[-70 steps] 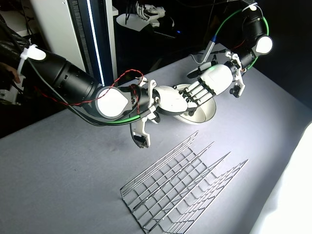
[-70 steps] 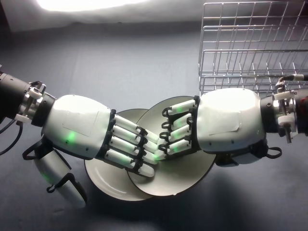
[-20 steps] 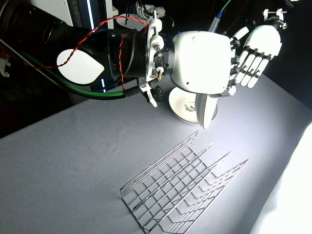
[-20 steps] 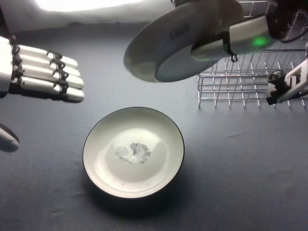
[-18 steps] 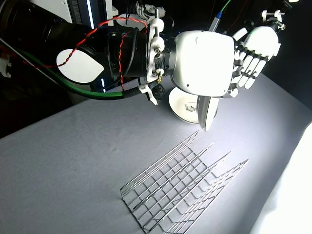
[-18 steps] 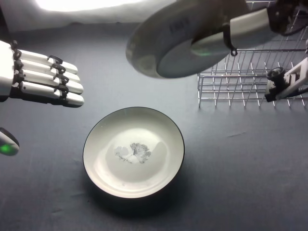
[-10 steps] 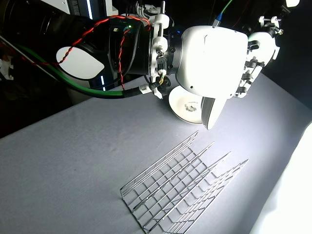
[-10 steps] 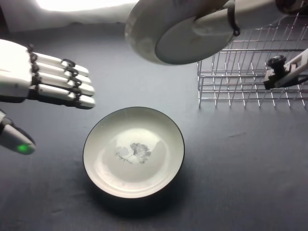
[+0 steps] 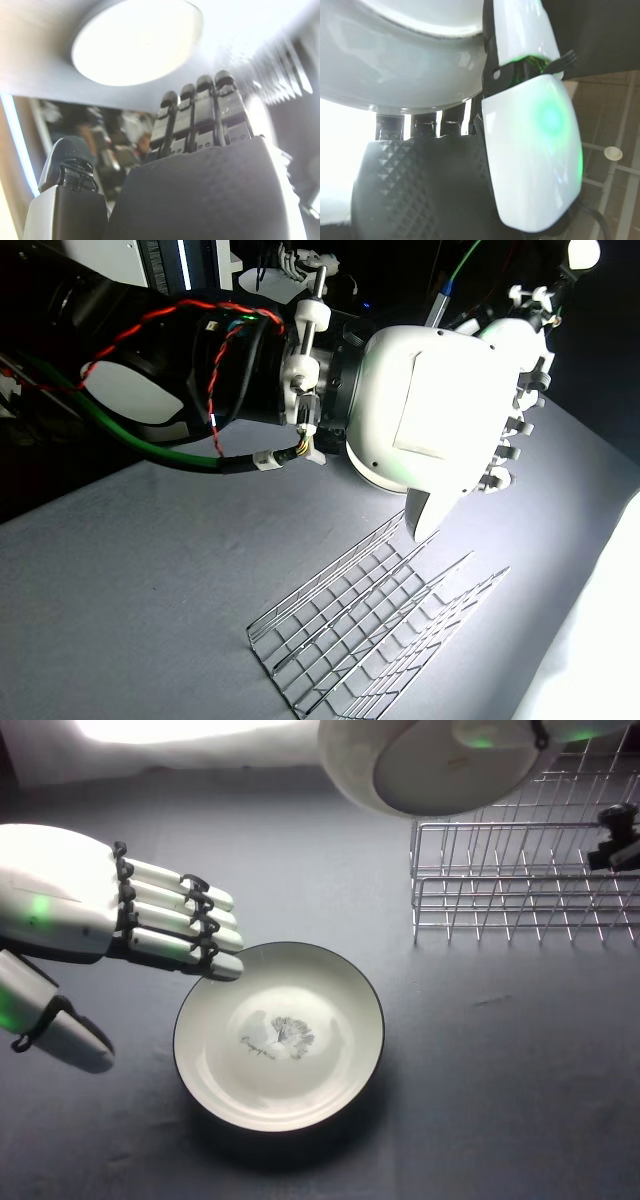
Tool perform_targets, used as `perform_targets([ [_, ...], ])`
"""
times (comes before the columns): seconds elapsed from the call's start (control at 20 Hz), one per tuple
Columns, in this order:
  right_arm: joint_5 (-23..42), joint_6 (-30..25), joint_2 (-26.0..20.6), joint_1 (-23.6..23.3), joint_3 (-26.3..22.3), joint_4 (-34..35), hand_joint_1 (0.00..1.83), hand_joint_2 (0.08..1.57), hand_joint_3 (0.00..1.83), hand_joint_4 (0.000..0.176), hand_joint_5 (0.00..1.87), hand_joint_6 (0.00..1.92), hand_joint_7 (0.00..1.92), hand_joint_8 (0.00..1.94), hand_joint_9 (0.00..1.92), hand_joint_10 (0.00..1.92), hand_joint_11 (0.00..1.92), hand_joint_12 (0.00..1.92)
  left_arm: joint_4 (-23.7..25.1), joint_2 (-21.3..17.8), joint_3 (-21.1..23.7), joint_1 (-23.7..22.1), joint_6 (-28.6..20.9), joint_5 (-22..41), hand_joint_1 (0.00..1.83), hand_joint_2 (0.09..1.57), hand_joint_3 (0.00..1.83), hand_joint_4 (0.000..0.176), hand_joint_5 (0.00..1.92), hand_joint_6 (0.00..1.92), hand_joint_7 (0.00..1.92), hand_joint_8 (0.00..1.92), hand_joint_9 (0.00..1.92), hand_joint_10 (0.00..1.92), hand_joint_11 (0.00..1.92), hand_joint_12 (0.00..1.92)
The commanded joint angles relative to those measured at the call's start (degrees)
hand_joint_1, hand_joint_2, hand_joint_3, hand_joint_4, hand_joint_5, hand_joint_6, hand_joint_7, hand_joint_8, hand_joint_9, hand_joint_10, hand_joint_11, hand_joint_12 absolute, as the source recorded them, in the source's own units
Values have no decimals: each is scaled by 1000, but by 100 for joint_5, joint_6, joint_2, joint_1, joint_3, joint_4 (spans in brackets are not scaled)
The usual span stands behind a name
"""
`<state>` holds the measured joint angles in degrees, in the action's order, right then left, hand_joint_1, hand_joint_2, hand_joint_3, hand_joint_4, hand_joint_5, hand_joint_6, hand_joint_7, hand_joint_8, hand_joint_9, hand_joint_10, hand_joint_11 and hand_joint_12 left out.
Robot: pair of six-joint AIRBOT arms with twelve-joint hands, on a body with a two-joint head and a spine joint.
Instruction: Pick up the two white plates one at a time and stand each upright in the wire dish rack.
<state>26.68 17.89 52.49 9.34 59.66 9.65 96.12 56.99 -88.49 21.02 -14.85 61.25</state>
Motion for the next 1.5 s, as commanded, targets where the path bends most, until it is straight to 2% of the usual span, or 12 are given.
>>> perform_targets([
  [0.0, 874, -106, -93, -92, 43, 103, 1393, 1054, 0, 0, 1001, 921, 1146, 570, 1092, 976, 862, 1163, -441, -6, 34, 22, 37, 179, 0, 1173, 0, 0, 35, 9, 0, 0, 0, 0, 0, 0],
  [0.3, 866, -104, -438, 98, 145, 104, 1391, 1059, 0, 0, 999, 940, 1121, 601, 1085, 989, 868, 1171, -298, 114, 105, 464, 188, 148, 0, 1164, 0, 0, 14, 0, 0, 0, 0, 0, 0, 0],
  [0.6, 872, -101, -693, 311, 171, 102, 1391, 1059, 0, 0, 1007, 930, 1133, 621, 1061, 992, 841, 1226, -279, 167, 117, 666, 285, 135, 0, 1169, 0, 0, 41, 10, 3, 1, 0, 0, 0, 0],
  [0.7, 872, -100, -754, 343, 206, 102, 1393, 1052, 0, 0, 1029, 895, 1156, 554, 1073, 992, 854, 1232, -265, 179, 119, 726, 318, 132, 0, 1173, 1, 0, 28, 3, 0, 0, 0, 0, 0, 0],
  [0.9, 906, -99, -813, 488, 322, 102, 1391, 1056, 0, 0, 1006, 924, 1138, 571, 1087, 979, 875, 1178, -259, 192, 116, 825, 361, 93, 0, 1174, 1, 0, 20, 2, 0, 0, 0, 0, 0, 0],
  [0.95, 980, -100, -831, 672, 428, 102, 1391, 1057, 0, 0, 1006, 920, 1138, 568, 1077, 999, 864, 1196, -259, 207, 80, 855, 389, 65, 0, 1177, 2, 0, 31, 6, 0, 0, 0, 0, 0, 0],
  [1.3, 1154, -109, -799, 1147, 721, 103, 1387, 1067, 0, 0, 1000, 957, 1103, 625, 1046, 1033, 837, 1252, -260, 299, -146, 858, 395, 9, 0, 1168, 0, 0, 32, 2, 0, 0, 0, 0, 0, 0],
  [1.35, 1174, -117, -767, 1219, 774, 103, 1390, 1059, 0, 0, 1018, 926, 1140, 558, 1061, 1010, 851, 1241, -260, 303, -175, 858, 395, 8, 0, 1170, 0, 0, 33, 2, 0, 0, 0, 0, 0, 0],
  [1.45, 1206, -117, -719, 1357, 855, 103, 1391, 1056, 0, 0, 1021, 924, 1142, 552, 1073, 987, 856, 1236, -260, 328, -244, 858, 395, 6, 0, 1165, 0, 0, 26, 0, 0, 0, 0, 0, 0, 0],
])
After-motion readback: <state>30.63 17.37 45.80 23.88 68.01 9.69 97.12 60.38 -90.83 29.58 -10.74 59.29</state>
